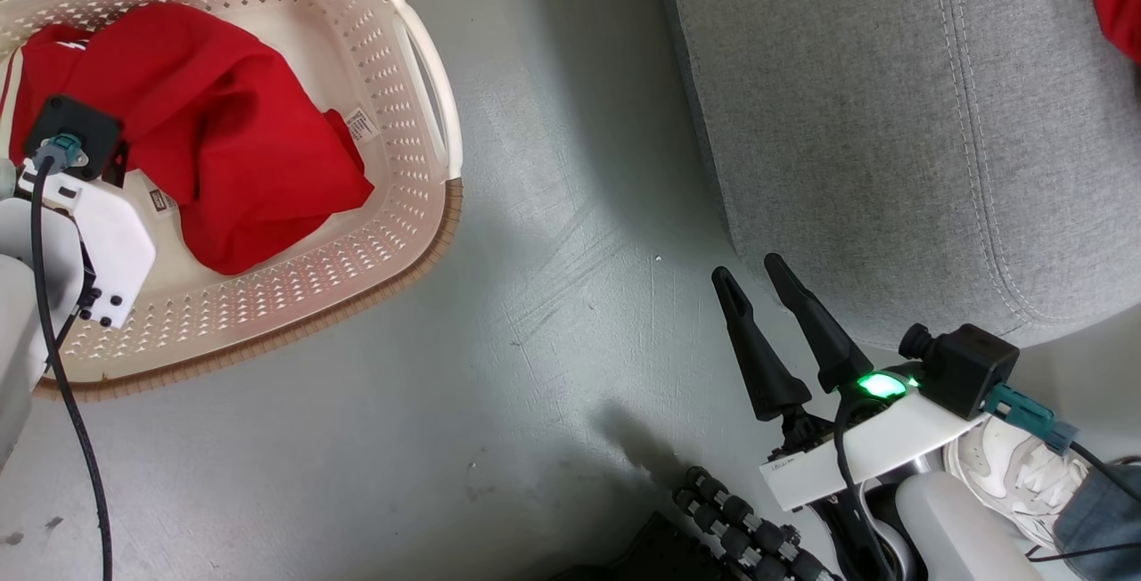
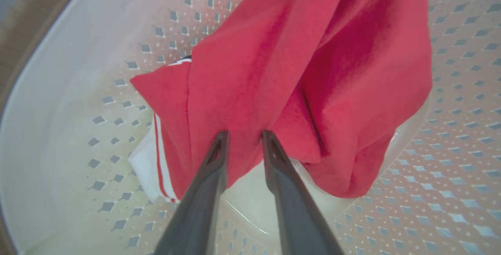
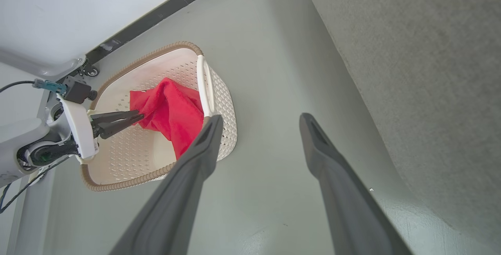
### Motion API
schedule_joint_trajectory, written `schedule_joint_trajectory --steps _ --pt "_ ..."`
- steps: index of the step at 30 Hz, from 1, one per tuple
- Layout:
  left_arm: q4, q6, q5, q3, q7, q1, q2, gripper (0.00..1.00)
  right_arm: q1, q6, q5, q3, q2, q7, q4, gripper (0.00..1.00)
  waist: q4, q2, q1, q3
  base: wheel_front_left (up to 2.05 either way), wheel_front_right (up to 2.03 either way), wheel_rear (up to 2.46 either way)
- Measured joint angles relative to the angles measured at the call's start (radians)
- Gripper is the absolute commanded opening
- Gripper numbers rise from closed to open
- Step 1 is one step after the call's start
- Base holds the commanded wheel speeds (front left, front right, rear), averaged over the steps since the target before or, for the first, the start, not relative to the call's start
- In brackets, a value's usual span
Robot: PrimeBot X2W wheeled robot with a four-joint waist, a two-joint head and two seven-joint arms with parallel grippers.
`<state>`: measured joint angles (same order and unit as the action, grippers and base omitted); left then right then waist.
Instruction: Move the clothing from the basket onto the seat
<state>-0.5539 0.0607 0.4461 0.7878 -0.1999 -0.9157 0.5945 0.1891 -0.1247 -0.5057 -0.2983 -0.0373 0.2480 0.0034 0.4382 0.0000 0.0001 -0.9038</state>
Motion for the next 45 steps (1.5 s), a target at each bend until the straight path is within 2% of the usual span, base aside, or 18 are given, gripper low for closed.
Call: schedule_joint_trajectory --steps 2,5,7,8,24,36,45 --pt "-0.001 0.000 0.000 0.000 0.000 0.000 0.000 0.40 0.000 0.000 0.000 0.000 0.000 0.000 -0.001 1.00 0.000 0.0000 0.0000 -0.001 0.00 0.00 0.00" --pt "-0.002 0.000 0.000 0.000 0.000 0.000 0.000 0.25 0.000 0.000 -0.004 0.000 0.000 0.000 -0.001 1.00 0.000 0.0000 0.0000 -0.002 0.00 0.00 0.00" --pt "-0.003 0.000 0.000 0.000 0.002 0.000 0.000 0.05 0.000 0.000 -0.004 0.000 0.000 0.000 -0.001 1.00 0.000 0.0000 0.0000 -0.003 0.00 0.00 0.00" --pt "-0.004 0.000 0.000 0.000 0.007 0.000 0.000 0.00 0.000 0.000 -0.004 0.000 0.000 0.000 -0.001 1.00 0.000 0.0000 0.0000 -0.003 0.00 0.00 0.00" --pt "-0.002 0.000 0.014 -0.012 0.030 0.000 -0.028 0.00 0.008 0.000 -0.004 0.010 0.000 0.000 0.001 1.00 -0.017 0.0000 0.0000 0.007 0.00 0.00 0.00" --pt "0.060 0.023 0.076 -0.076 0.128 0.010 -0.049 0.00 0.108 0.000 0.027 0.030 0.000 0.003 0.023 1.00 -0.058 0.0000 0.0000 0.034 0.00 0.00 0.00" --pt "0.145 0.024 0.105 -0.085 0.219 0.101 -0.061 0.00 0.170 0.000 0.071 0.053 -0.001 0.007 0.086 1.00 -0.104 0.0000 0.0000 0.073 0.00 0.00 0.00"
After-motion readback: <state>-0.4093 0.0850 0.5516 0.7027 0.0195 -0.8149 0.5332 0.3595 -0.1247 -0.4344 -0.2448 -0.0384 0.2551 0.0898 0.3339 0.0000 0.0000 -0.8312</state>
